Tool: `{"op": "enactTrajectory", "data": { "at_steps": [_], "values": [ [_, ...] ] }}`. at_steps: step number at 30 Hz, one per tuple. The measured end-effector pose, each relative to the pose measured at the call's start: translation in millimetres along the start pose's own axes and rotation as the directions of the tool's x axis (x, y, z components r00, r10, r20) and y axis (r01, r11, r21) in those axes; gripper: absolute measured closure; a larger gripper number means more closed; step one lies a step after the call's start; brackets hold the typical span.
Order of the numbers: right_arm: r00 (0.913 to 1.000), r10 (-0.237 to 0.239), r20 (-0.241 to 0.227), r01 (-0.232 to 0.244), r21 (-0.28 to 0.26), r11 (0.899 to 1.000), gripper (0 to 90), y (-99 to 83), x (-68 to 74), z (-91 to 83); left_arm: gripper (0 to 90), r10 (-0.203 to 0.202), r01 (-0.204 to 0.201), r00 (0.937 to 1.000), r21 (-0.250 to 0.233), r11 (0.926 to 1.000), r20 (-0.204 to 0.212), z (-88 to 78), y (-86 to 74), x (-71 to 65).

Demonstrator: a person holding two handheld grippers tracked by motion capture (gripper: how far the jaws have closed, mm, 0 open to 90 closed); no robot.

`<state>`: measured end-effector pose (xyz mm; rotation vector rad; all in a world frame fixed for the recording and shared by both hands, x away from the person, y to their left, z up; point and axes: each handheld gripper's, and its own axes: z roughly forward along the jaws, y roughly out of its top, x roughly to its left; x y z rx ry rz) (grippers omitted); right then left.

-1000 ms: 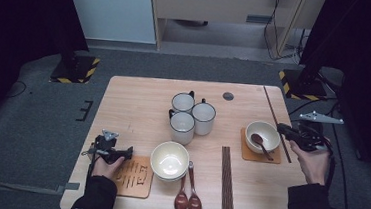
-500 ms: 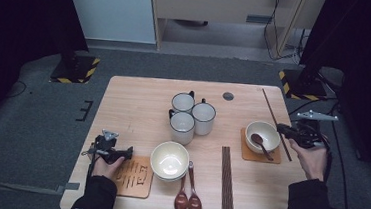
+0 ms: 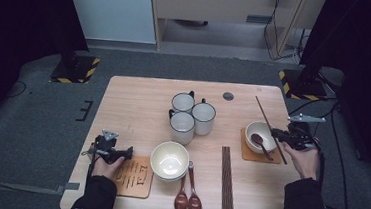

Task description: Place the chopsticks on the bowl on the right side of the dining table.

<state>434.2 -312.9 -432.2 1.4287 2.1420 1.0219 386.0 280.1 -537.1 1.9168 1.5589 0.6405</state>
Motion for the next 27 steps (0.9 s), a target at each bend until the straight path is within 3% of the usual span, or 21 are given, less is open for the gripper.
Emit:
{"op": "enactTrajectory", "data": {
  "at_steps": [27],
  "values": [
    [0.9989, -0.046, -0.002, 0.046, 0.075, 0.996, 85.1, -9.3, 8.3, 20.3, 0.0, 0.000, 0.000, 1.0000, 0.000, 1.0000, 0.000, 0.0, 0.0, 0.0]
  ]
}}
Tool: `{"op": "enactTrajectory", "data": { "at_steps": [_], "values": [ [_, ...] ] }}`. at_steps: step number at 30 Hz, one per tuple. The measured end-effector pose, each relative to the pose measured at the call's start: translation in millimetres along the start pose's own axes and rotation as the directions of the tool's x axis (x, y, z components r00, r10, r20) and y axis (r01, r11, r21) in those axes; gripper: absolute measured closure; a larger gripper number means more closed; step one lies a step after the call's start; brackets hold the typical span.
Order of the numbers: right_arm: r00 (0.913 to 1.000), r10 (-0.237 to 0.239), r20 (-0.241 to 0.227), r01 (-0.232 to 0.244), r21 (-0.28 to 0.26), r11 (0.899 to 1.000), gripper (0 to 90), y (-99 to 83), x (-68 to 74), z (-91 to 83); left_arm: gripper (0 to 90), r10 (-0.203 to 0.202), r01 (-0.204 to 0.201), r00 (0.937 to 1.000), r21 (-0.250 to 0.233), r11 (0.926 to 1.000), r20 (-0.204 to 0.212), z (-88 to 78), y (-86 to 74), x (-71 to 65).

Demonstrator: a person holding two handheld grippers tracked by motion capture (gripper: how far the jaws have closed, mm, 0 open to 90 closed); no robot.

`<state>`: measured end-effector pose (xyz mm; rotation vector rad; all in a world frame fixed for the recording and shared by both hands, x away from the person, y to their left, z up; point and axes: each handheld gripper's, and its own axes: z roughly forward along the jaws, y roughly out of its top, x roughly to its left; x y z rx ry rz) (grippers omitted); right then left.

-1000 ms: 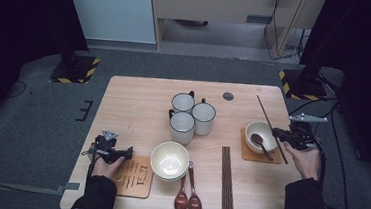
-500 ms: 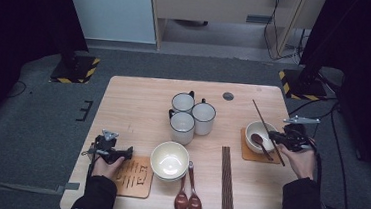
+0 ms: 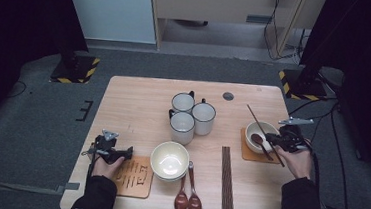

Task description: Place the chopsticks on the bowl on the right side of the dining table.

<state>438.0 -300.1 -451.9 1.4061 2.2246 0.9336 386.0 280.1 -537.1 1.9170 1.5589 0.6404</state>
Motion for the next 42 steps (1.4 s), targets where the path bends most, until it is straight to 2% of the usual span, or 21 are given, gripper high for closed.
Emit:
{"op": "enactTrajectory", "data": {
  "at_steps": [6, 15, 16, 22, 23, 29, 35, 42],
  "values": [
    [0.9999, -0.011, 0.002, 0.011, 0.020, 1.000, 85.1, -1.2, 0.5, 2.9, 0.0, 0.000, 0.000, 1.0000, 0.000, 1.0000, 0.000, 0.0, 0.0, 0.0],
    [1.0000, -0.004, 0.000, 0.004, 0.015, 1.000, 83.5, -1.5, 0.3, 2.7, 0.0, 0.000, 0.000, 1.0000, 0.000, 1.0000, 0.000, 0.0, 0.0, 0.0],
    [1.0000, -0.002, -0.003, 0.002, 0.013, 1.000, 80.6, -1.4, 0.4, 2.3, 0.0, 0.000, 0.000, 1.0000, 0.000, 1.0000, 0.000, 0.0, 0.0, 0.0],
    [1.0000, -0.005, 0.004, 0.005, 0.007, 1.000, 75.9, -1.6, -1.0, -2.0, 0.0, 0.000, 0.000, 1.0000, 0.000, 1.0000, 0.000, 0.0, 0.0, 0.0],
    [0.9999, 0.002, 0.010, -0.002, -0.016, 1.000, 73.7, -1.4, -1.2, -6.6, 0.0, 0.000, 0.000, 1.0000, 0.000, 1.0000, 0.000, 0.0, 0.0, 0.0],
    [0.9998, 0.020, 0.006, -0.020, -0.071, 0.997, 69.5, 1.4, 2.8, -22.6, 0.0, 0.000, 0.000, 1.0000, 0.000, 1.0000, 0.000, 0.0, 0.0, 0.0],
    [0.9994, 0.032, 0.015, -0.030, -0.102, 0.994, 65.6, 2.2, 7.8, -34.1, 0.0, 0.000, 0.000, 1.0000, 0.000, 1.0000, 0.000, 0.0, 0.0, 0.0],
    [0.9980, 0.043, 0.047, -0.035, -0.165, 0.986, 56.1, 0.1, 16.8, -51.9, 0.0, 0.000, 0.000, 1.0000, 0.000, 1.0000, 0.000, 0.0, 0.0, 0.0]
  ]
}}
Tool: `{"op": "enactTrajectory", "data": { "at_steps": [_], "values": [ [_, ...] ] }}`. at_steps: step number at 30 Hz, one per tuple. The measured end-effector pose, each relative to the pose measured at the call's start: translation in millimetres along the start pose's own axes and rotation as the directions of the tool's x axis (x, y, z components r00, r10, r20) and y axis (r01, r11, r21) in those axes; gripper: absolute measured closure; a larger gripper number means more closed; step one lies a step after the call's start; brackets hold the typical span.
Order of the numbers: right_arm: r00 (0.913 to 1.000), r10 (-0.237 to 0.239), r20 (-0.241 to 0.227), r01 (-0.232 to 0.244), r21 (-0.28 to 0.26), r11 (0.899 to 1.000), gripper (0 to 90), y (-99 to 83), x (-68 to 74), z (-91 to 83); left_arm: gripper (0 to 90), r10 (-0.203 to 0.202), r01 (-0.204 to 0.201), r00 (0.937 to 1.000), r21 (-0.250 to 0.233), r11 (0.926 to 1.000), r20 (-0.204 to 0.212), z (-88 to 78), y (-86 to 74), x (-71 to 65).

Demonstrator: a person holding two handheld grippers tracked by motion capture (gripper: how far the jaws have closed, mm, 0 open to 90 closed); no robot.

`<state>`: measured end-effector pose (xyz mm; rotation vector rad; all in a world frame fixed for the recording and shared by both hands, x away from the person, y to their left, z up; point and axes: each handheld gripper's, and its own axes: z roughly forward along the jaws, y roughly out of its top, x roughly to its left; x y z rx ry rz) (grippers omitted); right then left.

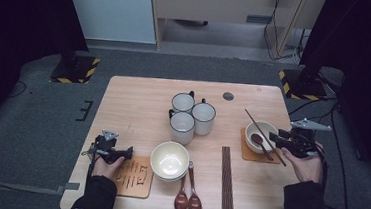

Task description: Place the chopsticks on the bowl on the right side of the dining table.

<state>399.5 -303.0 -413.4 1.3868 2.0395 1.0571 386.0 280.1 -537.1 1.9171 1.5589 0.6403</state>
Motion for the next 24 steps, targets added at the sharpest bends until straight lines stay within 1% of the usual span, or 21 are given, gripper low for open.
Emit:
{"op": "enactTrajectory", "data": {
  "at_steps": [1, 2, 3, 5, 6, 8, 9, 11, 13, 14, 20, 23, 24],
  "values": [
    [1.0000, 0.000, 0.000, 0.000, 0.000, 1.000, 56.1, 0.0, 0.0, 0.0, 0.0, 0.000, 0.000, 1.0000, 0.000, 1.0000, 0.000, 0.0, 0.0, 0.0],
    [0.9999, -0.009, 0.007, 0.009, -0.016, 1.000, 54.2, -0.6, 2.1, -4.9, 0.0, 0.000, 0.000, 1.0000, 0.000, 1.0000, 0.000, 0.0, 0.0, 0.0],
    [0.9999, -0.008, 0.007, 0.009, -0.020, 1.000, 53.8, -0.9, 3.4, -7.4, 0.0, 0.000, 0.000, 1.0000, 0.000, 1.0000, 0.000, 0.0, 0.0, 0.0],
    [0.9999, -0.011, 0.008, 0.011, -0.028, 1.000, 52.8, -1.1, 4.2, -9.1, 0.0, 0.000, 0.000, 1.0000, 0.000, 1.0000, 0.000, 0.0, 0.0, 0.0],
    [0.9999, -0.009, 0.012, 0.009, -0.036, 0.999, 51.9, -1.4, 6.6, -14.4, 0.0, 0.000, 0.000, 1.0000, 0.000, 1.0000, 0.000, 0.0, 0.0, 0.0],
    [0.9999, -0.009, 0.008, 0.009, -0.054, 0.998, 50.7, -1.6, 7.8, -18.4, 0.0, 0.000, 0.000, 1.0000, 0.000, 1.0000, 0.000, 0.0, 0.0, 0.0],
    [0.9999, -0.009, 0.008, 0.009, -0.054, 0.998, 50.7, -1.6, 7.8, -18.4, 0.0, 0.000, 0.000, 1.0000, 0.000, 1.0000, 0.000, 0.0, 0.0, 0.0],
    [0.9999, -0.008, 0.015, 0.009, -0.063, 0.998, 49.7, -2.0, 10.8, -23.6, 0.0, 0.000, 0.000, 1.0000, 0.000, 1.0000, 0.000, 0.0, 0.0, 0.0],
    [0.9999, -0.010, 0.011, 0.011, -0.070, 0.998, 49.2, -2.3, 13.4, -27.1, 0.0, 0.000, 0.000, 1.0000, 0.000, 1.0000, 0.000, 0.0, 0.0, 0.0],
    [0.9998, -0.017, 0.010, 0.018, -0.077, 0.997, 49.1, -2.5, 17.0, -30.8, 0.0, 0.000, 0.000, 1.0000, 0.000, 1.0000, 0.000, 0.0, 0.0, 0.0],
    [0.9997, -0.025, -0.005, 0.025, -0.095, 0.995, 48.9, -3.3, 25.0, -38.6, 0.0, 0.000, 0.000, 1.0000, 0.000, 1.0000, 0.000, 0.0, 0.0, 0.0],
    [0.9998, -0.018, -0.010, 0.017, -0.101, 0.995, 48.7, -4.6, 29.1, -42.2, 0.0, 0.000, 0.000, 1.0000, 0.000, 1.0000, 0.000, 0.0, 0.0, 0.0],
    [0.9998, -0.010, -0.018, 0.008, -0.107, 0.994, 48.8, -5.4, 32.4, -45.0, 0.0, 0.000, 0.000, 1.0000, 0.000, 1.0000, 0.000, 0.0, 0.0, 0.0]
  ]
}}
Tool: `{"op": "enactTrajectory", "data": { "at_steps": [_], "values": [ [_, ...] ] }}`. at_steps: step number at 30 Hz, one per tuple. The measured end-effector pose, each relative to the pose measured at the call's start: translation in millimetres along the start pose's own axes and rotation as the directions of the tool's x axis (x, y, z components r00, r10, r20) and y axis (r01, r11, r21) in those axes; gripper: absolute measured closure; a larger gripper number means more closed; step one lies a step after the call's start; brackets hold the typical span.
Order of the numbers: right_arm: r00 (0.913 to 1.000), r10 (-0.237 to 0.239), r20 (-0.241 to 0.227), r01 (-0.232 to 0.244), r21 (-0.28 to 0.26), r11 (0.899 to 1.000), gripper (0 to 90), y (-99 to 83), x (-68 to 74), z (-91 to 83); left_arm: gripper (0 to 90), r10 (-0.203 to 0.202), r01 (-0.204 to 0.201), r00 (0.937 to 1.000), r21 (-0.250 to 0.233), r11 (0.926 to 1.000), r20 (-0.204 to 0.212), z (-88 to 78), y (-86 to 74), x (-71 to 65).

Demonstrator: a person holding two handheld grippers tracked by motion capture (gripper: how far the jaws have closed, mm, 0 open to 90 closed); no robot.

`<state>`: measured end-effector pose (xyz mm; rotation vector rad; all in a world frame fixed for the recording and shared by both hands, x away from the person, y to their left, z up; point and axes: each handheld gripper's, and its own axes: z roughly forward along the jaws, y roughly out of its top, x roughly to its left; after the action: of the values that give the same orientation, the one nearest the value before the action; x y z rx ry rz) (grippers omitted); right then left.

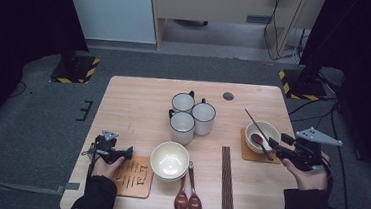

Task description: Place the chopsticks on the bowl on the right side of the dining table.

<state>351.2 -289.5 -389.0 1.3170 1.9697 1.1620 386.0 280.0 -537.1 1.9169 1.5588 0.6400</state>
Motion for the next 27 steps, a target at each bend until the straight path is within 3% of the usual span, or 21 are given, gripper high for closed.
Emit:
{"op": "enactTrajectory", "data": {
  "at_steps": [16, 27],
  "values": [
    [0.9997, -0.019, -0.012, 0.019, -0.029, 0.999, 50.7, 0.8, 30.1, -0.9, 0.0, 0.000, 0.000, 1.0000, 0.000, 1.0000, 0.000, 0.0, 0.0, 0.0],
    [0.9986, -0.042, -0.032, 0.042, 0.001, 0.999, 50.7, -9.0, 51.7, 9.8, 0.0, 0.000, 0.000, 1.0000, 0.000, 1.0000, 0.000, 0.0, 0.0, 0.0]
  ]
}}
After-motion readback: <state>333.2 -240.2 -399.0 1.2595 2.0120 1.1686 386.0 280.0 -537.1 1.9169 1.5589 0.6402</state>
